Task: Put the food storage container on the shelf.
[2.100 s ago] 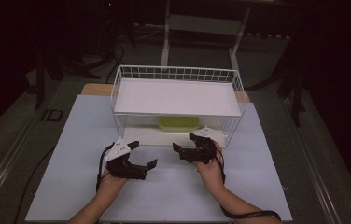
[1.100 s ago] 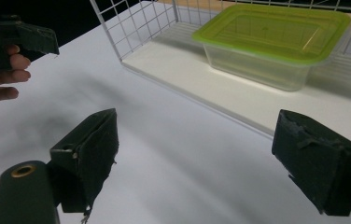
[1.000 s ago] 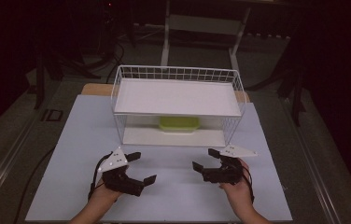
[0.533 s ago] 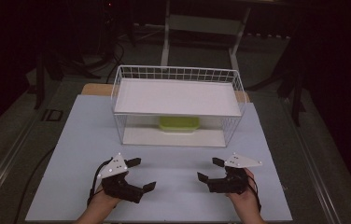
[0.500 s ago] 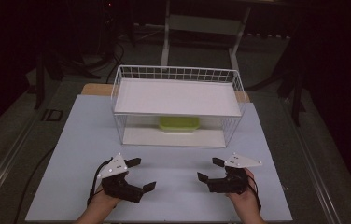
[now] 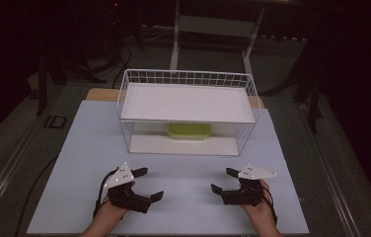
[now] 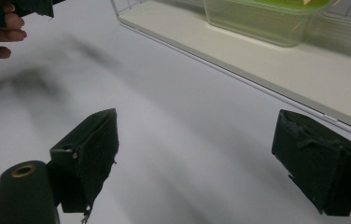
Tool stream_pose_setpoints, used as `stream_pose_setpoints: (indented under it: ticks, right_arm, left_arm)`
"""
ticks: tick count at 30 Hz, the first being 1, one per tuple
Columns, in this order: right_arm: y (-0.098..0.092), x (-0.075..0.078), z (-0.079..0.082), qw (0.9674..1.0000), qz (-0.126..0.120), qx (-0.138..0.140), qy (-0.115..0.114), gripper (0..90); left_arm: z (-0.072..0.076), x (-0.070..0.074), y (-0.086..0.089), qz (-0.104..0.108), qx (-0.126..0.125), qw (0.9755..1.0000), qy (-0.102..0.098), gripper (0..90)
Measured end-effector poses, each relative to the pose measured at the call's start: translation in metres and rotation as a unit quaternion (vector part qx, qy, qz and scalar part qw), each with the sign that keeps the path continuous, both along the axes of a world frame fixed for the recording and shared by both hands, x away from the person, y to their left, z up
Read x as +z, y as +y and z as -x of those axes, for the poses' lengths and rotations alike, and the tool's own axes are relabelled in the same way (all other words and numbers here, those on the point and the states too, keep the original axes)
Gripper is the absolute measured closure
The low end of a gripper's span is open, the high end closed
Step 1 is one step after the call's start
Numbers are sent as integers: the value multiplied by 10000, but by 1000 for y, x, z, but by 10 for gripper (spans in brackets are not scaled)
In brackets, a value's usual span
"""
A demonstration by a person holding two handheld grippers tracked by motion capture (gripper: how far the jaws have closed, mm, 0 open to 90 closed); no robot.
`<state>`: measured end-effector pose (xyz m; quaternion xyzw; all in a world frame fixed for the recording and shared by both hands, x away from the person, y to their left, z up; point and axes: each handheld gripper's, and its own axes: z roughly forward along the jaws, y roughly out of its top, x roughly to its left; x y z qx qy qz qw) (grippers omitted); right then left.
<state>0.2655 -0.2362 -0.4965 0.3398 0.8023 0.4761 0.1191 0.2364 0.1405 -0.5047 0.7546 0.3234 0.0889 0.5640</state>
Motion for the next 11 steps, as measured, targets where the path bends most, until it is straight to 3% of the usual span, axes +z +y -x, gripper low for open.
stream_pose_setpoints:
  ticks: [11]
  right_arm:
    - [-3,-4,-6,10000,24,-31,57,147]
  left_arm:
    - [-1,-1,0,3,59,10000,-6,10]
